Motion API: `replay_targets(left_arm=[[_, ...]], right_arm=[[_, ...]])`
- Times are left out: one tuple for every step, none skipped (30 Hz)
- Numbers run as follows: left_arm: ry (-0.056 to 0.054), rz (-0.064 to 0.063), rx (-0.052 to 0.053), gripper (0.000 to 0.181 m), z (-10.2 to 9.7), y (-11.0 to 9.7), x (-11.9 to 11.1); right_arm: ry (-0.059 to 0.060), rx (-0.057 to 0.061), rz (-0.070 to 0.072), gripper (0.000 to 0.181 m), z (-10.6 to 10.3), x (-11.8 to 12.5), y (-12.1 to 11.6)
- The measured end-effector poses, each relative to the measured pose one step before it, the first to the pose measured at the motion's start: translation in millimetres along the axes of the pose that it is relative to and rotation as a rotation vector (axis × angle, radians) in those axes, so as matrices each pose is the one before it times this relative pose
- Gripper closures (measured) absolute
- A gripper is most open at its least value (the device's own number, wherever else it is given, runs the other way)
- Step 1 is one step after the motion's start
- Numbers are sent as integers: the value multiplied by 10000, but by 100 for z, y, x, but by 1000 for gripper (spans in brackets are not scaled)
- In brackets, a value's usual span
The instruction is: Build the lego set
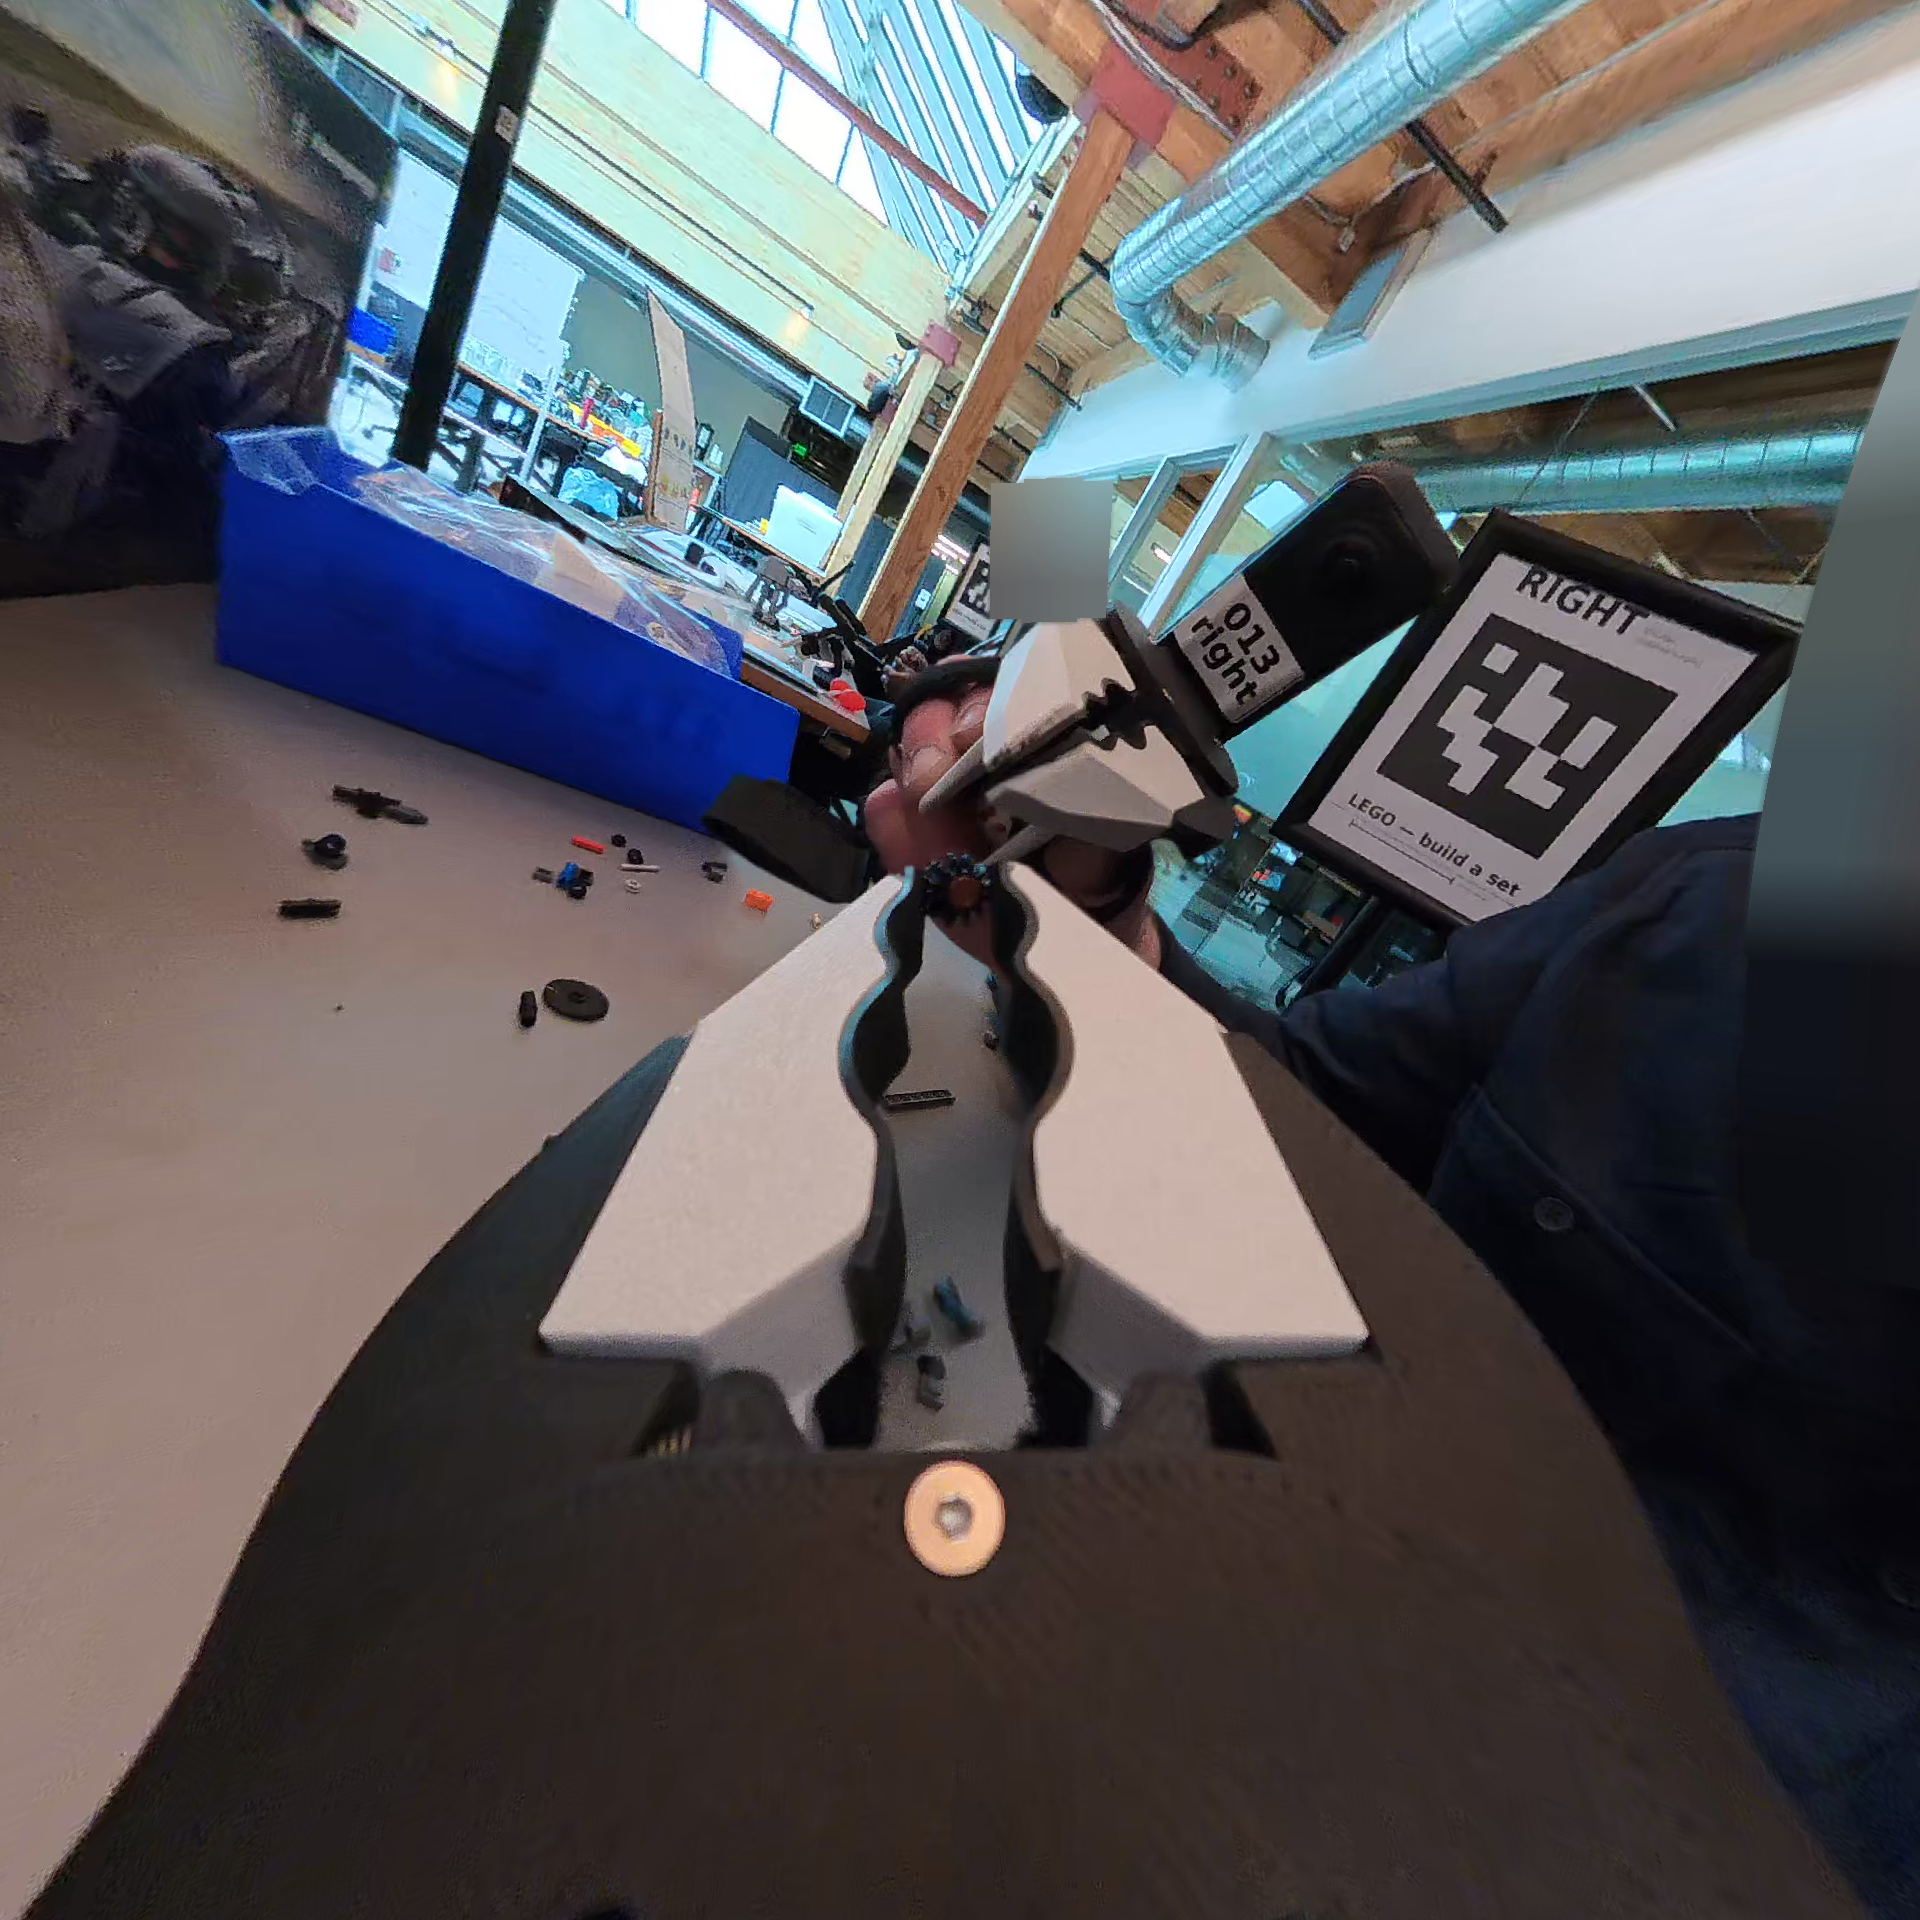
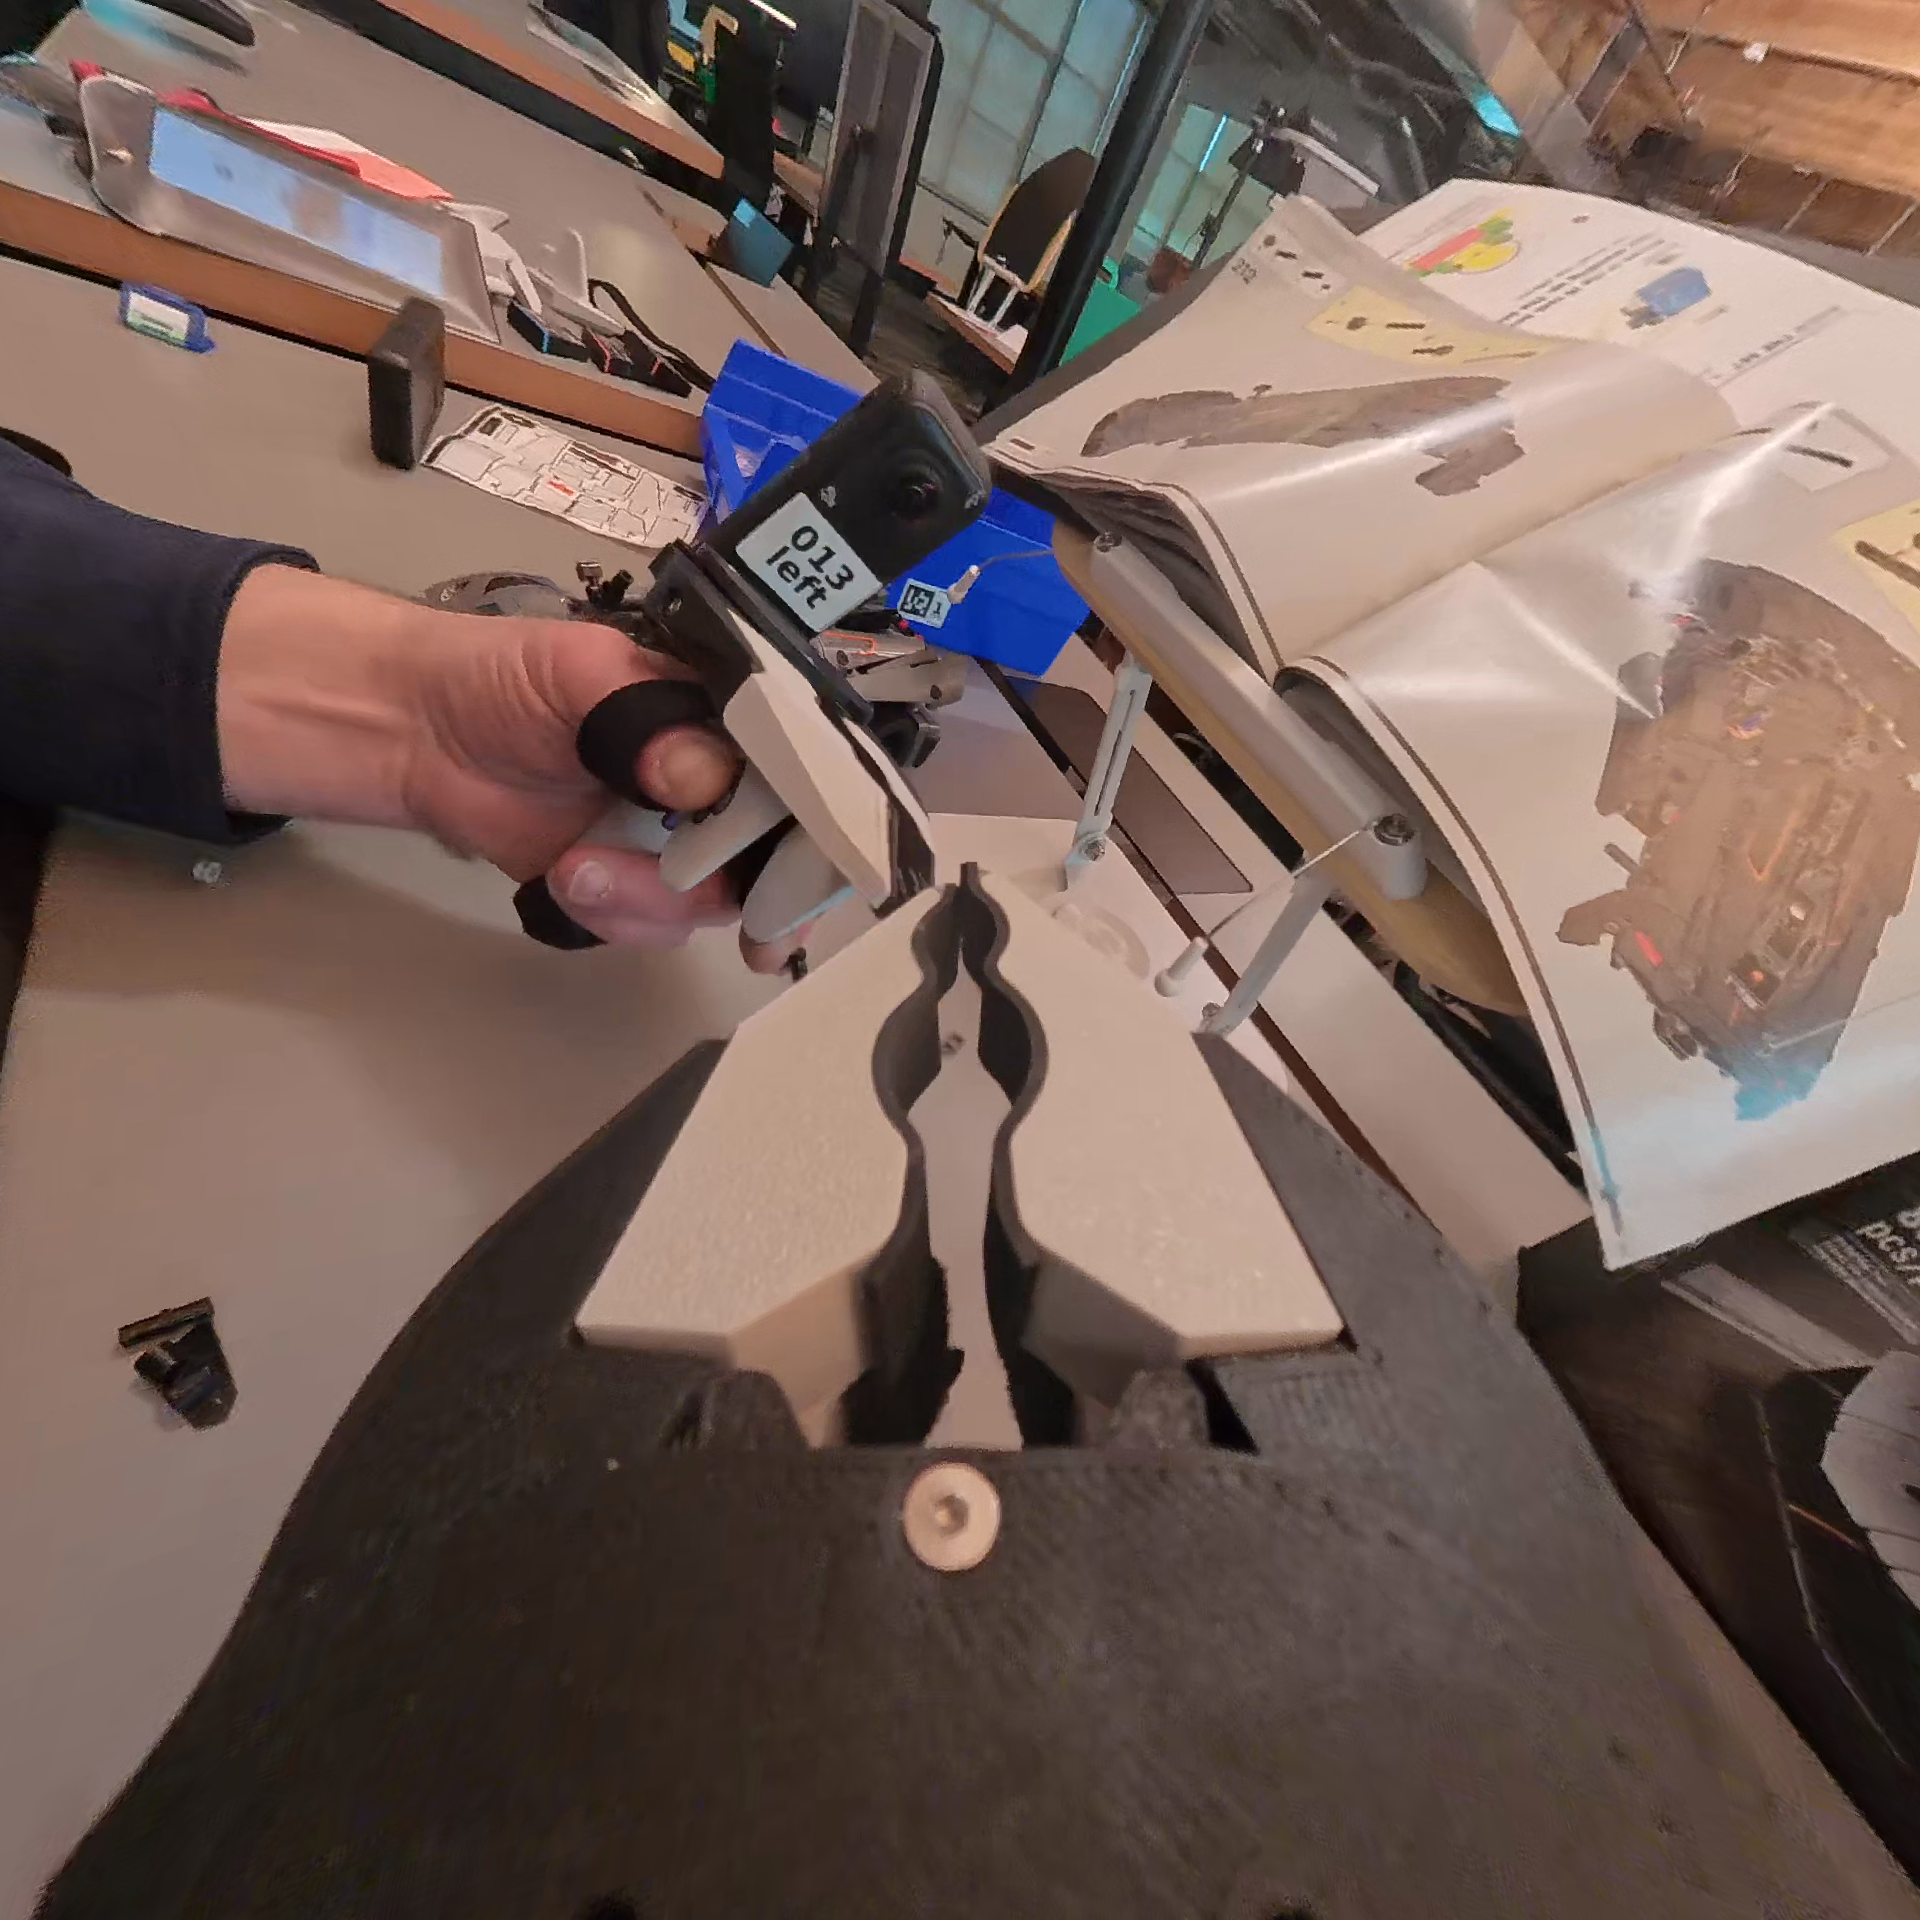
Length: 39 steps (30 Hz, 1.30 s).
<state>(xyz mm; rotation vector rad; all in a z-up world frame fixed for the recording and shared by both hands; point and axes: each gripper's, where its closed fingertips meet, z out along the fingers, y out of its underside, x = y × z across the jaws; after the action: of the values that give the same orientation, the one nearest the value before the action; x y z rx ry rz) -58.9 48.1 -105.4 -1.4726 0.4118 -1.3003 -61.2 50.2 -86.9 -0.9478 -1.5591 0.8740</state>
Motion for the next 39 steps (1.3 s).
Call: replay_targets(left_arm=[[-21, -92, 43, 171, -240, -17, -120], [14, -22, -57, 171, 13, 118, 62], [19, 68, -129, 171, 179, 155, 202], [-1, 107, -161, 171, 207, 158, 229], [-68, 110, -143, 171, 115, 110, 118], [-170, 105, -145, 171, -9, 119, -107], [-163, 44, -50, 171, -147, 19, -201], [-139, -67, 22, 171, -250, -92, -230], [-235, -4, -24, 170, -303, -54, -347], [-269, 59, -63, 170, -339, -58, -318], [-223, 70, -26, 170, -364, -166, -159], [-285, 124, -58, 170, -365, -177, -139], [-267, 189, -131, 170, -328, -81, -55], [-85, 138, -72, 171, -285, -130, 229], [-104, 96, -17, 170, -292, -214, 197], [-212, 177, -74, 170, -269, -86, 55], [-178, 192, -125, 170, -216, 73, 81], [-70, 75, -45, 170, -181, 48, 161], [-10, 9, 23, 170, -130, 29, 190], [6, -12, 29, 170, -109, 47, 160], [-11, -25, 20, 170, -91, 68, 92], [-9, -28, 29, 170, -46, 54, 46], [27, -45, 37, 170, -19, 37, 45], [48, -53, 44, 170, 4, 27, 56], [41, -45, 13, 170, 3, 84, 22], [16, -38, 1, 170, 13, 110, -48], [6, -43, 3, 170, 11, 67, -72], [23, -29, 5, 170, 18, 21, -32], [22, -16, 23, 170, 18, -15, -20], [30, -21, 23, 170, 11, -13, 2], [25, -18, 2, 170, 34, 13, 12], [14, -8, -13, 171, 32, 46, -9], [11, -14, -6, 171, 37, 36, -9], [16, -22, -2, 171, 18, 48, -9], [20, -28, 14, 171, 19, 25, -22], [23, -39, 37, 170, -18, 0, -45], [30, -51, 79, 170, -42, -47, -48], [36, -55, 110, 171, -57, -67, -51], [23, -41, 123, 170, -34, -99, -60]], right_arm=[[-62, -27, 124, 181, -49, 72, 120], [-55, -61, 45, 181, -49, 35, 181], [-93, -124, 16, 181, -59, -29, 269], [-139, -150, 64, 181, -75, -43, 339], [-122, -70, 79, 181, -161, -38, 223], [-136, 46, 32, 181, -264, -159, -47], [-288, 22, 22, 181, -274, -453, -96], [-369, -89, 53, 181, -177, -639, 139], [-353, -195, 118, 181, -30, -635, 433], [-448, -293, 200, 181, 141, -795, 648], [-556, -376, 236, 181, 299, -1018, 802], [-523, -391, 144, 178, 434, -1095, 891], [-501, -414, -2, 176, 509, -1238, 955], [-509, -468, -69, 176, 548, -1392, 994], [-486, -474, -92, 175, 552, -1477, 898], [-417, -388, -165, 172, 537, -1454, 707], [-395, -261, -246, 171, 501, -1438, 476], [-392, -171, -257, 170, 497, -1315, 297], [-375, -154, -263, 168, 508, -1148, 186], [-322, -204, -271, 166, 522, -904, 162], [-295, -240, -291, 166, 495, -714, 147], [-299, -213, -304, 165, 466, -605, 95], [-334, -182, -305, 164, 469, -599, 74], [-307, -205, -270, 164, 483, -489, 176], [-260, -250, -213, 164, 471, -358, 307], [-223, -222, -167, 164, 426, -259, 311], [-149, -143, -151, 166, 378, -136, 198], [-32, -88, -131, 168, 281, 73, 122], [-76, -45, -54, 168, 207, 38, 62], [-139, 13, 21, 169, 127, -34, -33], [-103, 29, -4, 170, 68, -25, -73], [-66, -11, -11, 170, 26, 3, -19], [-83, -20, 22, 171, 13, -30, 20], [-92, 16, 58, 175, 14, -22, 6], [-45, 73, 102, 176, 18, 83, -20], [-8, 94, 121, 176, -35, 140, -12], [85, 111, 105, 176, -213, 267, -23], [196, 218, 129, 176, -487, 457, -221], [246, 393, 198, 177, -776, 601, -452]])
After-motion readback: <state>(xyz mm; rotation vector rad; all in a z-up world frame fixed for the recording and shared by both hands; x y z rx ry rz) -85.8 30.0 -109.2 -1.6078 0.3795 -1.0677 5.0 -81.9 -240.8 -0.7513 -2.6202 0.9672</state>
